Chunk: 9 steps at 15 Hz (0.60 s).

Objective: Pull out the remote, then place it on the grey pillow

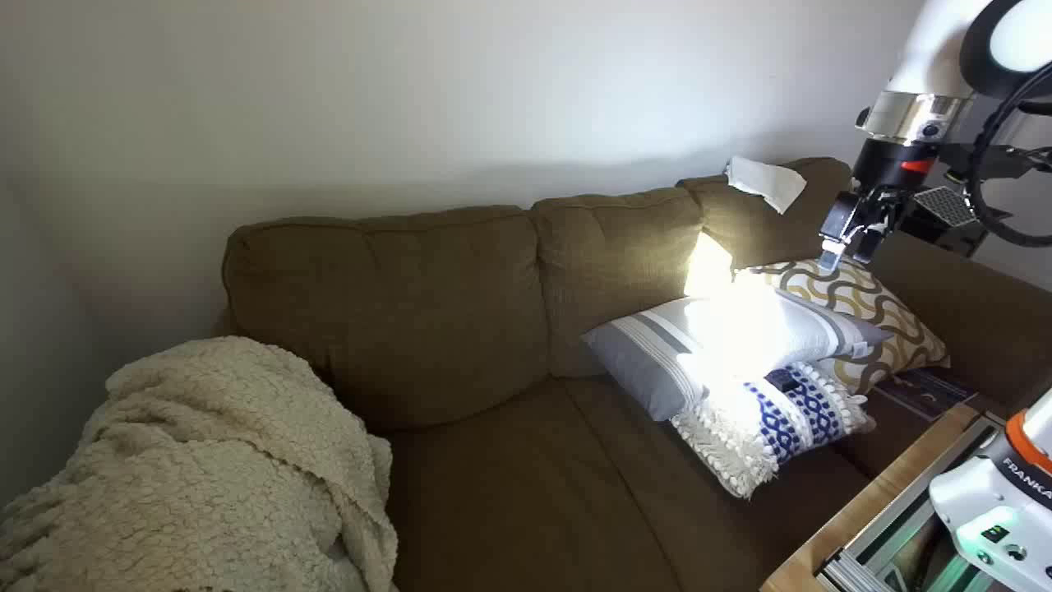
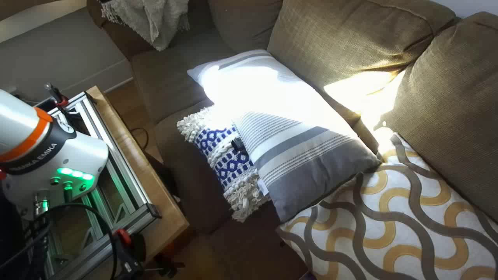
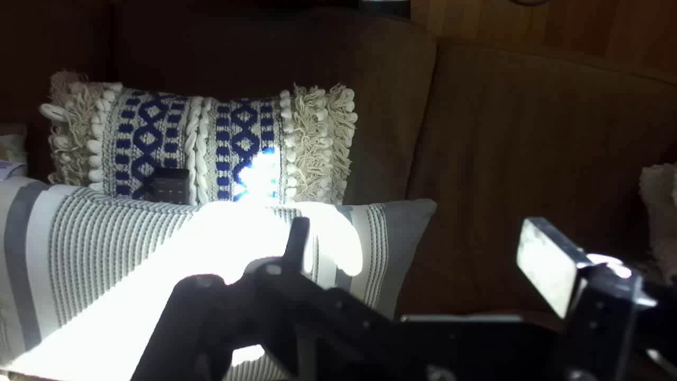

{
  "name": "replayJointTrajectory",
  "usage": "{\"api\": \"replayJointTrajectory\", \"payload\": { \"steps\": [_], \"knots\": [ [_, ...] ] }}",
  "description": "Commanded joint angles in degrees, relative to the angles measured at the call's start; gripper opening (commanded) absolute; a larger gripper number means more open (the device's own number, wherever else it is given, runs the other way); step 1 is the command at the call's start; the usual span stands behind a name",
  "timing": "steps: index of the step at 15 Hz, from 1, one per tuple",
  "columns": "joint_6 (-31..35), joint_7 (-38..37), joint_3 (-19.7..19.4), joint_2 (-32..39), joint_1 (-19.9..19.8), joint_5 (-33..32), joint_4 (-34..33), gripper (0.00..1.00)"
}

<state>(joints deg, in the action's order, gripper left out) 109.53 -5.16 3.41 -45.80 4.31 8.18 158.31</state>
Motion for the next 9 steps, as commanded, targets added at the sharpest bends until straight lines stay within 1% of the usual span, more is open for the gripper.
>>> {"api": "replayJointTrajectory", "payload": {
  "steps": [1, 7, 8, 9],
  "knots": [
    [-0.1, 0.1, 0.2, 0.1, -0.2, 0.1, 0.4, 1.00],
    [-0.1, 0.1, 0.2, 0.5, -0.2, 0.1, 1.0, 1.00],
    [-0.5, -0.4, -0.4, 4.6, -1.4, -0.2, -0.3, 1.00],
    [0.5, -0.5, -0.9, 7.7, -2.6, -0.9, -0.5, 1.00]
  ]
}}
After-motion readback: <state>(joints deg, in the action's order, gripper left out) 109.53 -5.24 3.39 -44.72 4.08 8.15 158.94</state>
